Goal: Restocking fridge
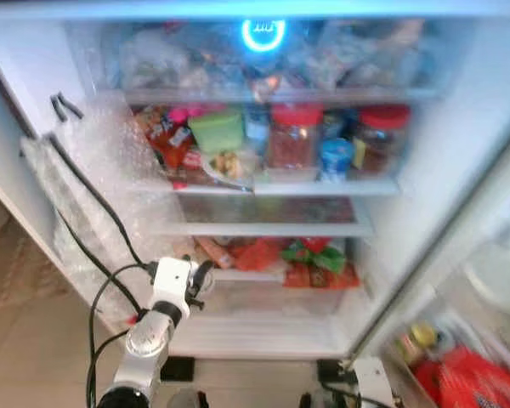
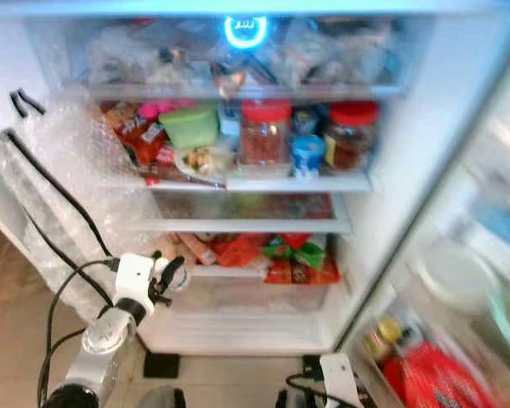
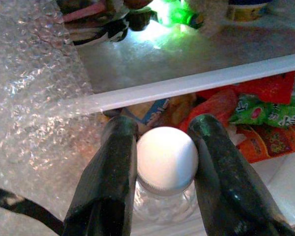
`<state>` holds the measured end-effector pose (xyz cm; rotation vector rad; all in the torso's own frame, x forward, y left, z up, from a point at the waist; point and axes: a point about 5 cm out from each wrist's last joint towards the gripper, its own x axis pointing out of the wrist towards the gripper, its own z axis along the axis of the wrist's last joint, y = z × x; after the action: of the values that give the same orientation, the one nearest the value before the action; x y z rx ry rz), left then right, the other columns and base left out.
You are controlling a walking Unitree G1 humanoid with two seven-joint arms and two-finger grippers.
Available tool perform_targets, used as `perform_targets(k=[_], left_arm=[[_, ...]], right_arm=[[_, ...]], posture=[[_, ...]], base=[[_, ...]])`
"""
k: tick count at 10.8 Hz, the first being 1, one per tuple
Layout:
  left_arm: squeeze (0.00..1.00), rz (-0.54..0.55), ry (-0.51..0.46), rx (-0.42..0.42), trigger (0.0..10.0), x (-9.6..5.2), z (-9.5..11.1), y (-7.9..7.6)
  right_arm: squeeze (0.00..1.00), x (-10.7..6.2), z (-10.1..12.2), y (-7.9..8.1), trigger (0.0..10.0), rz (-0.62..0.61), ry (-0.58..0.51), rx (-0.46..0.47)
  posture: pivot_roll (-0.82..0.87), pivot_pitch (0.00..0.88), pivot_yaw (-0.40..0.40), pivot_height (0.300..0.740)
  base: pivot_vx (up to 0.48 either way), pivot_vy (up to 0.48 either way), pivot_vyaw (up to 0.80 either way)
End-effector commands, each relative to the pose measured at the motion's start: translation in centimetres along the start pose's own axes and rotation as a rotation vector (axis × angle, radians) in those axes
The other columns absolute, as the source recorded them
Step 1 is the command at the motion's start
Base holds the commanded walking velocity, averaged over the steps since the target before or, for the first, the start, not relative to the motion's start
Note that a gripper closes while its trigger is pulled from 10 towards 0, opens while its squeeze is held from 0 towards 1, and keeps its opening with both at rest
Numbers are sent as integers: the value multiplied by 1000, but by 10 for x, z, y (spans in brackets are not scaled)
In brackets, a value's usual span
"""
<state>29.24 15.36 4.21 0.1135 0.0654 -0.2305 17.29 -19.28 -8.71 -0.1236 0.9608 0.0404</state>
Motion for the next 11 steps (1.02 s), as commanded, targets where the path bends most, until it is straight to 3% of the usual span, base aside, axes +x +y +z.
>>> perform_targets(k=[1,11], left_arm=[[0,2,-51,13,10000,6,11,0],[0,23,-105,20,10000,14,25,2]], right_arm=[[0,-2,-14,4,10000,7,54,-1],[0,-3,-18,6,10000,11,51,-5]], posture=[[-38,25,7,641],[-39,29,9,641]], base=[[0,0,0],[0,0,0]])
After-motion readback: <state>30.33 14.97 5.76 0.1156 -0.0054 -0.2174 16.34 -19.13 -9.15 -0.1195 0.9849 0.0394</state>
